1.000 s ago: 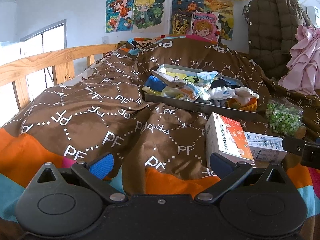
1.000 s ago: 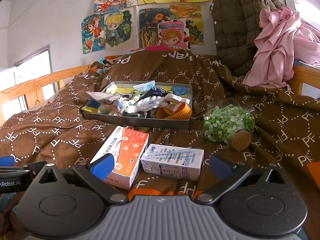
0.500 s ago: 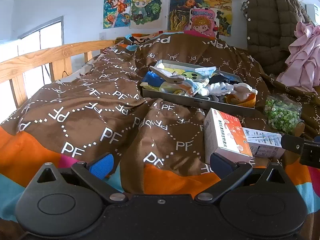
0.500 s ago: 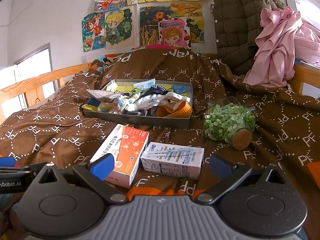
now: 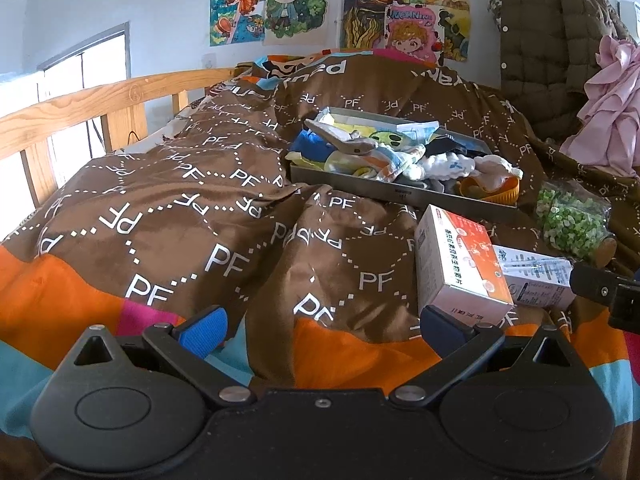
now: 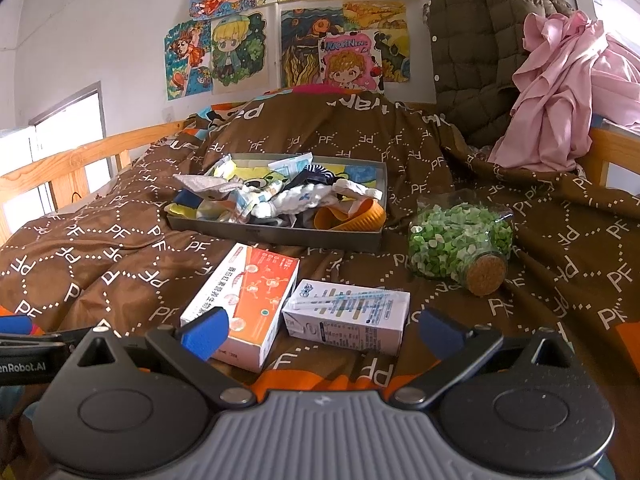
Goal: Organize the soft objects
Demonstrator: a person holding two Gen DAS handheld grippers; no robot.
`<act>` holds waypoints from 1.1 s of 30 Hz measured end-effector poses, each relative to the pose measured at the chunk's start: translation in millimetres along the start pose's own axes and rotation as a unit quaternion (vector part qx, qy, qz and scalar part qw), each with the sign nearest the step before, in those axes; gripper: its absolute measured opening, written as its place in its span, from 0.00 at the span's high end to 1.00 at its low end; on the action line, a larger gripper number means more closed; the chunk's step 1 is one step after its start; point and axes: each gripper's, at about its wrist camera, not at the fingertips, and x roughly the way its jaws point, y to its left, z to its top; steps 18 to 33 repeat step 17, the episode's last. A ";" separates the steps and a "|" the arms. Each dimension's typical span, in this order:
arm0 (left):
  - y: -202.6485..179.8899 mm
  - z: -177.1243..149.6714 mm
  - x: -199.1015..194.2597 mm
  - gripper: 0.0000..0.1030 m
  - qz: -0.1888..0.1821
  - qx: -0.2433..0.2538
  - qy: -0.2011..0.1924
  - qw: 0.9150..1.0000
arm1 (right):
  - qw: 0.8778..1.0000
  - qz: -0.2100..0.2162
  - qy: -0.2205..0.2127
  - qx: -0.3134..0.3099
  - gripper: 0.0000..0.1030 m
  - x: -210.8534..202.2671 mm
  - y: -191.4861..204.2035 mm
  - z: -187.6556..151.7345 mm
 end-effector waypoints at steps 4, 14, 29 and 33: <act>-0.2 0.1 0.4 0.01 -0.001 0.000 0.001 1.000 | 1.000 0.000 0.000 0.000 0.00 -0.2 0.0 -0.2; -1.8 0.3 0.1 0.01 -0.001 0.000 -0.001 1.000 | 1.000 0.000 0.002 -0.001 0.00 0.5 0.3 -1.7; -2.3 0.2 0.1 0.01 -0.003 0.000 0.000 1.000 | 1.000 0.001 0.004 -0.002 0.00 1.0 0.3 -1.9; -2.3 0.2 0.1 0.01 -0.003 0.000 0.000 1.000 | 1.000 0.001 0.004 -0.002 0.00 1.0 0.3 -1.9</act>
